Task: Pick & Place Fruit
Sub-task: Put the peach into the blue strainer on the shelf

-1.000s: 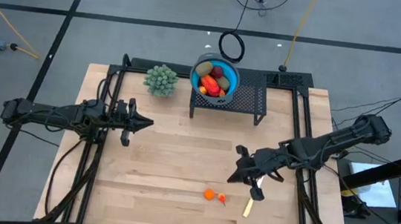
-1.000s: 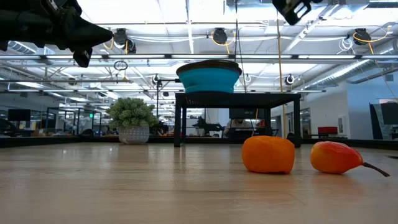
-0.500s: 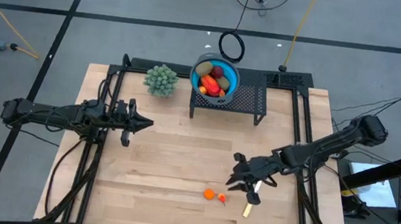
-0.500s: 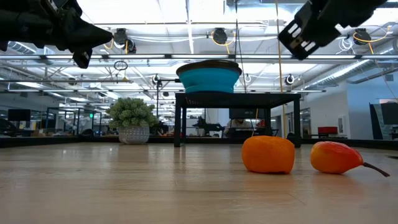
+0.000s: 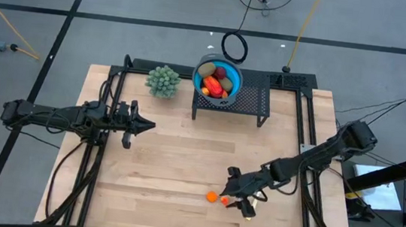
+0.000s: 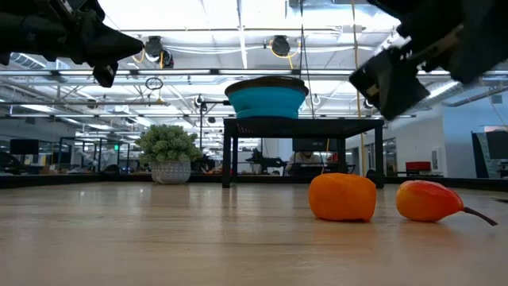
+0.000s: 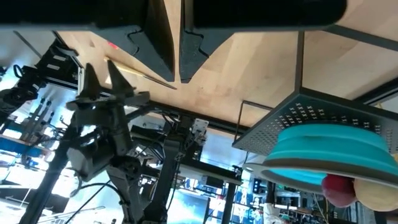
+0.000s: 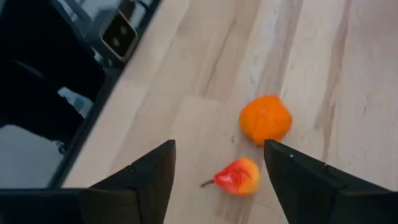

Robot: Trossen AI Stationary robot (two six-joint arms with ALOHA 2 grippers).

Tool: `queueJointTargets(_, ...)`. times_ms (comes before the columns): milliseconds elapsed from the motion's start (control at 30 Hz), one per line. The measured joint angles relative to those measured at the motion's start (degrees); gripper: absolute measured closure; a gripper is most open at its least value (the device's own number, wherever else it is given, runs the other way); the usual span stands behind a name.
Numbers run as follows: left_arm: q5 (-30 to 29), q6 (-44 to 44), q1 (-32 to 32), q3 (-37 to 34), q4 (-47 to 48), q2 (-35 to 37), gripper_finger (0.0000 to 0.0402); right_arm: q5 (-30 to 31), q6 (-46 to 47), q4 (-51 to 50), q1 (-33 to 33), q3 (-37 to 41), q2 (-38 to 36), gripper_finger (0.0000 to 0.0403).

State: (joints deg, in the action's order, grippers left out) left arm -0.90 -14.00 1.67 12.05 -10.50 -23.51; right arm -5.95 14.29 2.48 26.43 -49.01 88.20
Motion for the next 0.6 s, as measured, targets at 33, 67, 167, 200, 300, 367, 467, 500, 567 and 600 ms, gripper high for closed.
queueJointTargets(33,0.12,0.00,0.02,0.00,0.00,0.02,0.0380,0.14,-0.01,-0.16,0.16,-0.01,0.60,0.0163)
queueJointTargets(67,0.62,0.00,0.02,0.00,0.00,0.00,0.0380,0.53,0.03,-0.14,0.34,-0.01,1.18,0.0161)
queueJointTargets(167,1.43,-0.05,0.02,0.00,0.04,0.00,0.0380,2.73,2.21,-0.30,0.49,-0.07,2.69,0.0159)
queueJointTargets(200,1.74,-0.14,0.00,0.00,0.04,0.00,0.0380,3.19,3.25,-0.36,0.62,-0.07,2.97,0.0159)
queueJointTargets(300,2.43,-0.22,0.00,0.00,0.04,0.00,0.0380,4.76,6.04,0.10,1.09,-0.11,3.91,0.0161)
queueJointTargets(367,2.49,-0.17,0.02,0.00,0.04,0.02,0.0380,6.20,7.56,-0.35,1.79,-0.09,4.03,0.0162)
queueJointTargets(467,2.49,0.03,0.02,0.00,0.04,0.02,0.0380,9.01,9.96,0.00,2.63,-0.11,3.89,0.0162)
queueJointTargets(500,2.49,0.14,0.02,0.00,0.04,0.01,0.0380,9.90,10.72,-0.09,2.93,-0.11,3.91,0.0162)
queueJointTargets(567,2.49,0.20,0.00,0.00,0.04,0.00,0.0380,10.87,11.90,-0.32,3.58,-0.18,3.98,0.0162)
queueJointTargets(600,2.49,0.22,0.02,0.00,0.04,0.00,0.0380,11.70,12.12,-0.39,4.01,-0.31,3.98,0.0162)
